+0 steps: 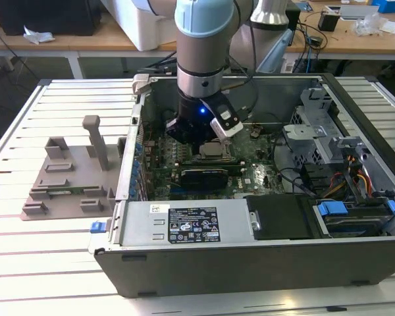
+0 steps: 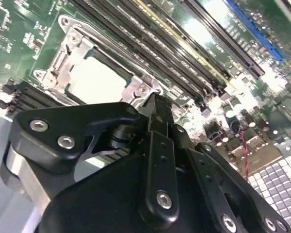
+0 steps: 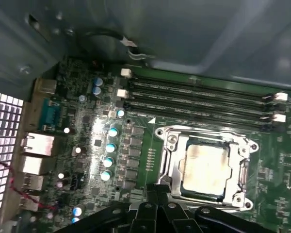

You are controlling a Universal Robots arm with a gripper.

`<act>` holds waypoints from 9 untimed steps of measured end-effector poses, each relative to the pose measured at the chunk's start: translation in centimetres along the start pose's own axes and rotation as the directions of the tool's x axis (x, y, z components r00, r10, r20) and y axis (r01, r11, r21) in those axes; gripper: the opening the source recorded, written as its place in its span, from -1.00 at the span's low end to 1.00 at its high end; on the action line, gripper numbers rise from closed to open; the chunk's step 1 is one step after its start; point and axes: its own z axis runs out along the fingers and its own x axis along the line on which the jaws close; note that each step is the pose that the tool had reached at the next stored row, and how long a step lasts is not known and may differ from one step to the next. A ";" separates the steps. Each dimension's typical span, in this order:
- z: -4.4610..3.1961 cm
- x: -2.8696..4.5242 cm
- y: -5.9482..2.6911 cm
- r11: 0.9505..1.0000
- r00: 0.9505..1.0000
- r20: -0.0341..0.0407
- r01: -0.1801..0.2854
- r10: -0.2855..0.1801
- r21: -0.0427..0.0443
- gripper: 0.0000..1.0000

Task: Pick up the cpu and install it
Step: 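Install the second cpu locking lever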

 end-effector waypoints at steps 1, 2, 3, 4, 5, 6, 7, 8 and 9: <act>0.00 -0.31 0.01 1.000 1.000 -0.002 0.000 0.000 0.000 -0.79; 0.01 -0.87 0.08 1.000 1.000 -0.005 0.000 0.000 -0.001 -0.79; 0.01 -1.36 0.14 1.000 1.000 -0.008 -0.001 0.001 -0.001 -0.79; 0.01 -1.79 0.17 1.000 1.000 -0.011 -0.001 0.001 -0.002 -0.79; 0.02 -2.36 0.21 1.000 1.000 -0.015 -0.002 0.002 -0.002 -0.79; 0.02 -2.75 0.23 1.000 1.000 -0.018 -0.002 0.002 -0.003 -0.79; 0.02 -3.51 0.29 1.000 1.000 -0.025 -0.003 0.003 -0.004 -0.79; 0.02 -3.84 0.31 1.000 1.000 -0.028 -0.003 0.003 -0.004 -0.79; 0.03 -4.25 0.34 1.000 0.999 -0.032 -0.003 0.003 -0.004 -0.79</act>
